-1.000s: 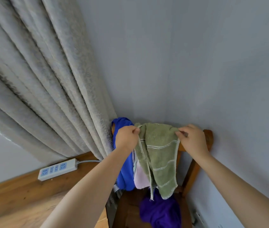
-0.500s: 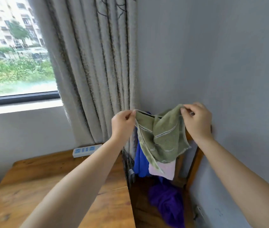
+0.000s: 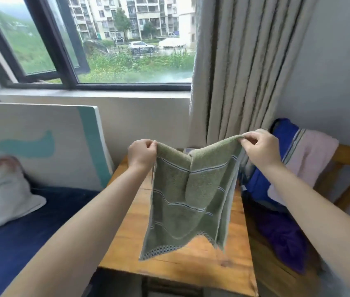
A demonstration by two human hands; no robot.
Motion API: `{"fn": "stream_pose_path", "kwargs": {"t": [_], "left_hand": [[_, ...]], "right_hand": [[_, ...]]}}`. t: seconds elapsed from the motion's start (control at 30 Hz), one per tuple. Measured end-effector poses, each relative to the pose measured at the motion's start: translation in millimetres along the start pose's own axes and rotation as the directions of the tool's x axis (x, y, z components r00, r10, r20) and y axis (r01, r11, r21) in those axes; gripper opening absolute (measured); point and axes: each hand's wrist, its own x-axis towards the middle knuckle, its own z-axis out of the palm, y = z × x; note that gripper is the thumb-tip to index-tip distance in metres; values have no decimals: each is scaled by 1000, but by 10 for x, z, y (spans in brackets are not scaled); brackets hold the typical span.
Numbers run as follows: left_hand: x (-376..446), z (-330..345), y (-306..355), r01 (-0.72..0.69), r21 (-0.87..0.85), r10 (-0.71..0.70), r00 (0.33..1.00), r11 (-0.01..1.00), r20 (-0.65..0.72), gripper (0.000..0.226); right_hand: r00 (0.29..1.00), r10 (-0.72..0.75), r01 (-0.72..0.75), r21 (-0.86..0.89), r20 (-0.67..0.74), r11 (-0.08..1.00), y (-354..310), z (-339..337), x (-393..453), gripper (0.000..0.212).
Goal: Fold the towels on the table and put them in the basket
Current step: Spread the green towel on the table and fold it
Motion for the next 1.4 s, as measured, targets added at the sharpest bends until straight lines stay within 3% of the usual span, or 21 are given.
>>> {"fn": "stream_pose_path", "kwargs": {"t": [0.3, 0.5, 0.77, 0.9, 1.07, 1.23, 1.4], "left_hand": [[-57, -565, -1260, 367, 16, -362, 924, 930, -121, 26], [381, -638, -1722, 485, -144, -506, 840, 862, -196, 23], [1545, -480, -1747, 428, -258, -482, 852, 866, -205, 15], [2009, -386, -1659, 371, -309, -447, 865, 876, -227, 14], [2365, -226, -1652, 356, -393, -466, 854, 848, -231, 28], [2343, -69, -2009, 401, -275, -450, 881, 874, -144, 28], [2100, 70, -2414, 348, 38, -350, 933, 937, 79, 30]], "right_hand": [[973, 23, -21, -12, 228, 1000, -235, 1084, -215, 17], [957, 173, -168, -42, 232, 985, -251, 1696, 139, 23], [966, 229, -229, -11, 121, 973, -306, 2422, 1063, 24], [993, 120, -121, 65, 18, 991, -490, 2552, 1441, 24], [999, 15, -13, 75, -29, 997, -533, 2695, 1645, 22], [997, -56, 55, 21, 47, 998, -244, 2860, 1365, 17], [958, 18, 0, -63, 288, 998, 85, 2957, 677, 13]]}}
